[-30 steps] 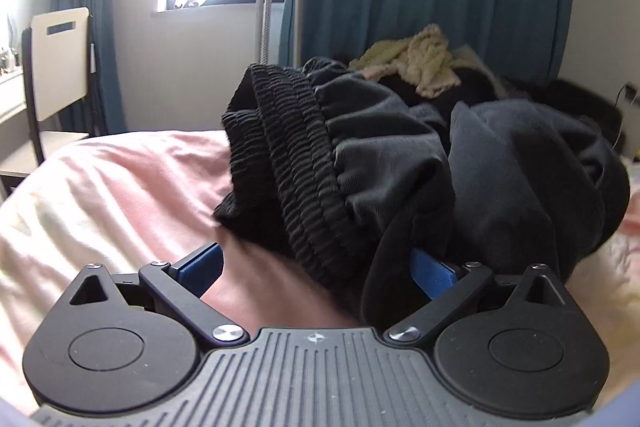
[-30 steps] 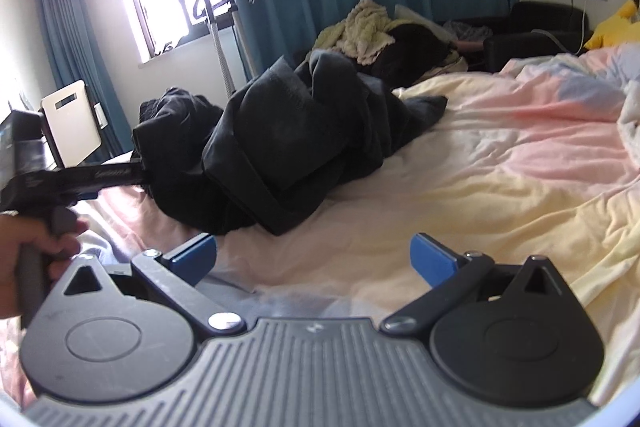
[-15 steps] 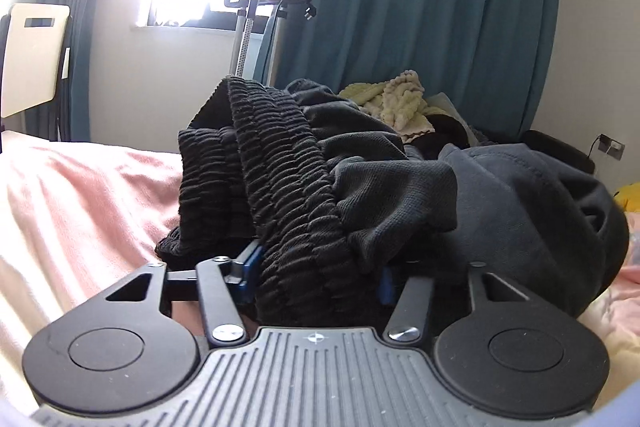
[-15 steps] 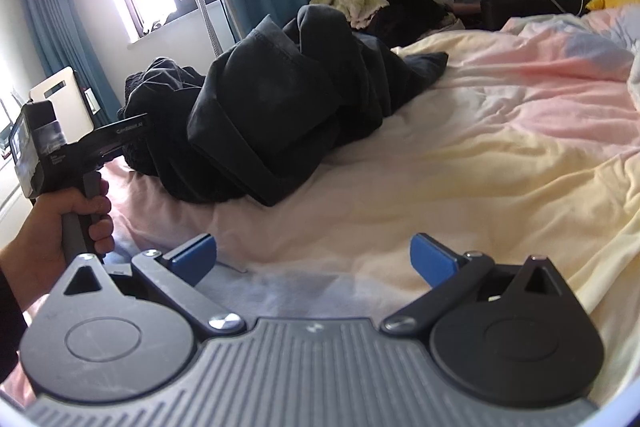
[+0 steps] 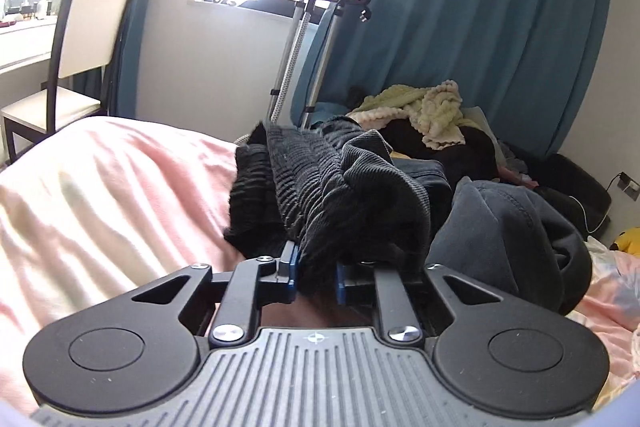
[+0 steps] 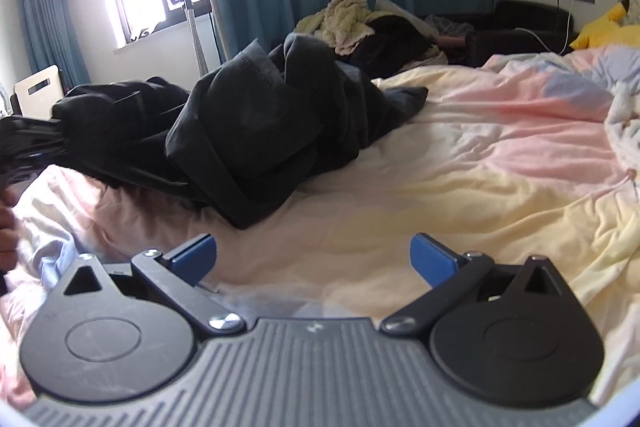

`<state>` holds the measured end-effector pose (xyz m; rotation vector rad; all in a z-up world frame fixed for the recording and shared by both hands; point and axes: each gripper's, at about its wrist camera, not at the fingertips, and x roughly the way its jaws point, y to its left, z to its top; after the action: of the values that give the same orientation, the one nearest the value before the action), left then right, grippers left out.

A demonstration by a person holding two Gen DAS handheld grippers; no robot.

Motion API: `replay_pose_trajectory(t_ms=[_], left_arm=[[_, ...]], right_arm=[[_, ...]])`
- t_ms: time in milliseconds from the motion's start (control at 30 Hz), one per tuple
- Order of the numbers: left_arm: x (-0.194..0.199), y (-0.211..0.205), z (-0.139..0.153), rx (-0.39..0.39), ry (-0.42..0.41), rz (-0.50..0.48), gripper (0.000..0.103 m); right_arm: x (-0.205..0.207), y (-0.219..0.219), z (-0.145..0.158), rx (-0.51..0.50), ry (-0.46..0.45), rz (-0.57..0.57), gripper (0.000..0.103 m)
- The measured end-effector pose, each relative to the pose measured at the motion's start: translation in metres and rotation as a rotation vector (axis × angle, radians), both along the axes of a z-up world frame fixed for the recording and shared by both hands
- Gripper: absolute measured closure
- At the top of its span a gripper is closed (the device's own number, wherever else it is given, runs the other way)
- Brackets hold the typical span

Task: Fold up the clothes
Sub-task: 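Lift the black trousers by the waistband with the left tool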

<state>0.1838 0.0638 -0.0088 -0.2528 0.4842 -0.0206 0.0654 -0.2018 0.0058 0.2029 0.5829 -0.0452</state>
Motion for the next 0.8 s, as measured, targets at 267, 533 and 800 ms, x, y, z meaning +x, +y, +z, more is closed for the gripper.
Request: replay_pose_trajectory(t_ms=[267,533,800], left_arm=[[-0.049,0.016,0.039,0.161,-0.096,0.016,0.096],[-0.085,0.082,0.062,0.131,-0.109,-0.082,0.102],[-0.059,0.110,0.045,-0.050,-0.052,-0.099,0.048]], right_arm=[[-0.004,-0.009,0.003,-0.005,0.000,-0.017,0.000],[-0.011,-0.006,0.009,0.052,-0.001,0.010,0.000],[-0.015,0.002,0.009,0.037,0.017,0.035,0.000]])
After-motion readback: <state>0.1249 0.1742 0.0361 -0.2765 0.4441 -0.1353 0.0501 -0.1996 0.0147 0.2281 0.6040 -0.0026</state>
